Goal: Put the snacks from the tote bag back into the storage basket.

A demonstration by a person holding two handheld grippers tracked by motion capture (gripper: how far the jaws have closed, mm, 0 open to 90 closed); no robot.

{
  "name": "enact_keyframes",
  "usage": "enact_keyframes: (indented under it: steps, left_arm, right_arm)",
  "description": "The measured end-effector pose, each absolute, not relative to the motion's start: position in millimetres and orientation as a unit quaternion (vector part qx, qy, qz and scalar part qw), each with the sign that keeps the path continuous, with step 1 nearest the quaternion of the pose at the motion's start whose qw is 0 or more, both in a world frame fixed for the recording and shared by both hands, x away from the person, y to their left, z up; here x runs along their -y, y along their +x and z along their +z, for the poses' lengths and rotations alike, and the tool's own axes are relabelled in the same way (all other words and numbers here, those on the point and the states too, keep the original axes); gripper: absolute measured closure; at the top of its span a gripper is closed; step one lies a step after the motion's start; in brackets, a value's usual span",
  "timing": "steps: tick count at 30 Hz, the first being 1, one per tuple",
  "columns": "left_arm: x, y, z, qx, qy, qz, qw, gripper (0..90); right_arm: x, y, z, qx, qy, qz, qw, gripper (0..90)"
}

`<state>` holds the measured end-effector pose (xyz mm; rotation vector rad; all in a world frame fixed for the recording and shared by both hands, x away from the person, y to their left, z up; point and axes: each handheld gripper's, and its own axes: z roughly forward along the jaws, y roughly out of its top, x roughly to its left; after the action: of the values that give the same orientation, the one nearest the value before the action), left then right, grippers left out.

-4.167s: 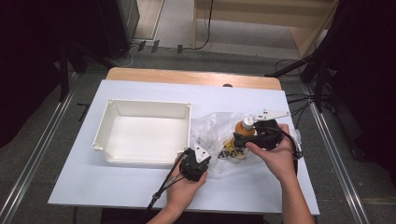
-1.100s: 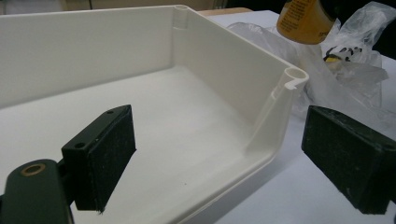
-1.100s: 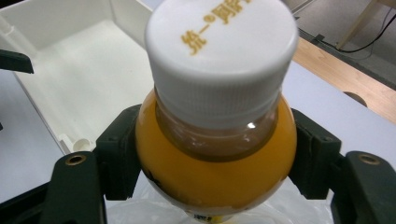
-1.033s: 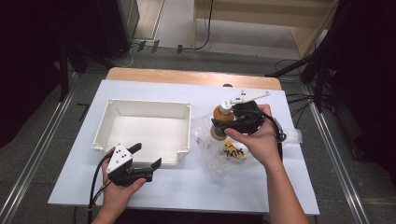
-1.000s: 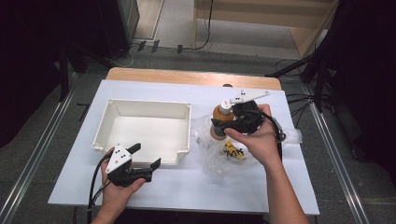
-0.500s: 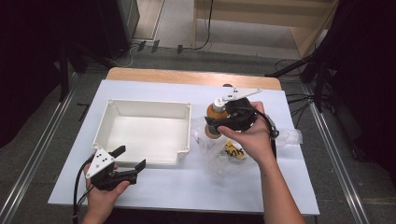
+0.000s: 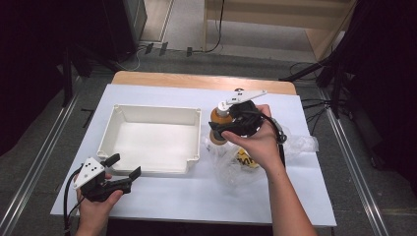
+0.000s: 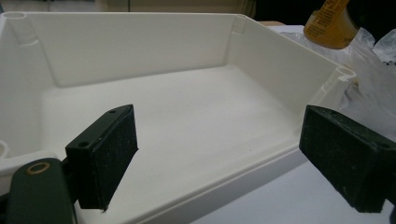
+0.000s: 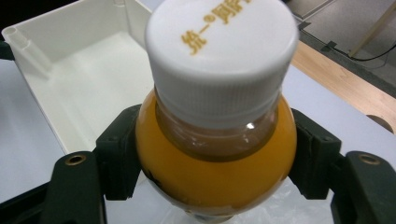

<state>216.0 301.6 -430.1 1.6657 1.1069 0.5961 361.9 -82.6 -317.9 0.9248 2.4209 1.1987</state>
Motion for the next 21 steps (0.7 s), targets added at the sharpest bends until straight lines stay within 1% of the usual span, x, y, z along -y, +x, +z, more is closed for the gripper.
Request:
enact_keyframes:
  steps: [12,18,21]
  left_arm:
    - [-311.3,213.7,-432.3,-0.459,0.689,0.252,0.501,12.0]
    - [-318.8,213.0,-434.5,-0.451,0.693,0.248,0.505,8.6]
    - [-321.5,211.3,-433.8,-0.451,0.689,0.250,0.510,8.6]
  right_arm:
    - [66.3,364.3,-311.5,-0.841,0.310,0.420,0.141,30.7]
    - [59.6,365.3,-311.6,-0.843,0.307,0.419,0.138,30.7]
    - [57.8,365.8,-310.8,-0.843,0.305,0.420,0.138,30.7]
